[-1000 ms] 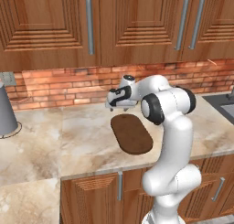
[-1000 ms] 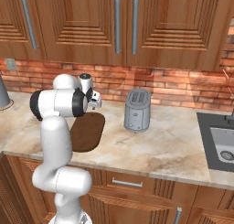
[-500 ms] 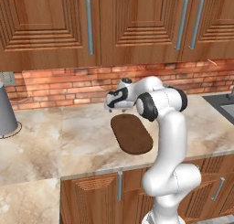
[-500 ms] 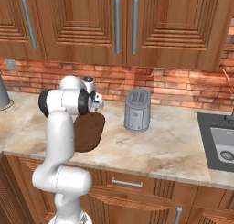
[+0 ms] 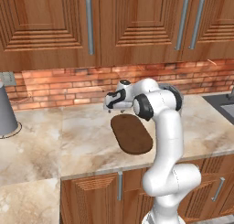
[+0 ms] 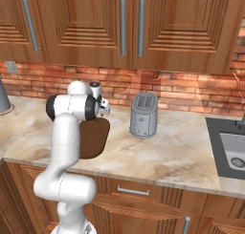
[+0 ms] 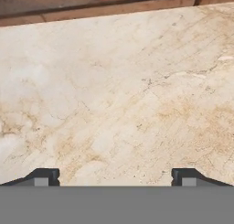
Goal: Move the cutting board and knife to the sink. Then move spray from the cabinet to the counter.
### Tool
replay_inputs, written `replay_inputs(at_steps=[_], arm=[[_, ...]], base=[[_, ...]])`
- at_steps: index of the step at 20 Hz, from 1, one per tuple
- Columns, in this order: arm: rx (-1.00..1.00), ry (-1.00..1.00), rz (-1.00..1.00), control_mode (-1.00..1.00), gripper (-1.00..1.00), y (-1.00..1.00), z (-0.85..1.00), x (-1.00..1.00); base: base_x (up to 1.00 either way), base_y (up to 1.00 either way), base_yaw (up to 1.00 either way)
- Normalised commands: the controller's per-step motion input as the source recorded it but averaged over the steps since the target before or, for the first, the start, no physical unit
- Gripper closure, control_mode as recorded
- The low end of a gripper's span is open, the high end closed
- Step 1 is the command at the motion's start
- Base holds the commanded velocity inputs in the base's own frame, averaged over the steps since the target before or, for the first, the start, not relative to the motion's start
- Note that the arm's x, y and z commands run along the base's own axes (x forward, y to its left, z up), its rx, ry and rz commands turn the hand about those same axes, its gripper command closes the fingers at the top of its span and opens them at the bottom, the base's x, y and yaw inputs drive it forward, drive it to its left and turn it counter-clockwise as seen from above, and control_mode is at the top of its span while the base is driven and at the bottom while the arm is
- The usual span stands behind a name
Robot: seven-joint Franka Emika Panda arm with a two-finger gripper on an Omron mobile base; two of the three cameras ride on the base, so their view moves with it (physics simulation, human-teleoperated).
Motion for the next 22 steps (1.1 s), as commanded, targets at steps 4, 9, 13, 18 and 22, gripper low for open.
replay_inputs(at_steps=[4,9,13,18,22], arm=[[0.00,0.00,0.01,-1.00,-1.00,-0.21,-0.52,0.02],[0.00,0.00,0.03,-1.00,-1.00,-0.39,-0.48,-0.36],[0.00,0.00,0.00,-1.00,-1.00,-0.44,-0.55,-0.78],[0.00,0.00,0.00,-1.00,-1.00,-0.46,-0.62,-0.89],[0.00,0.00,0.00,-1.00,-1.00,-0.39,-0.65,-0.97]], base=[[0.00,0.00,0.00],[0.00,0.00,0.00],[0.00,0.00,0.00],[0.00,0.00,0.00],[0.00,0.00,0.00]])
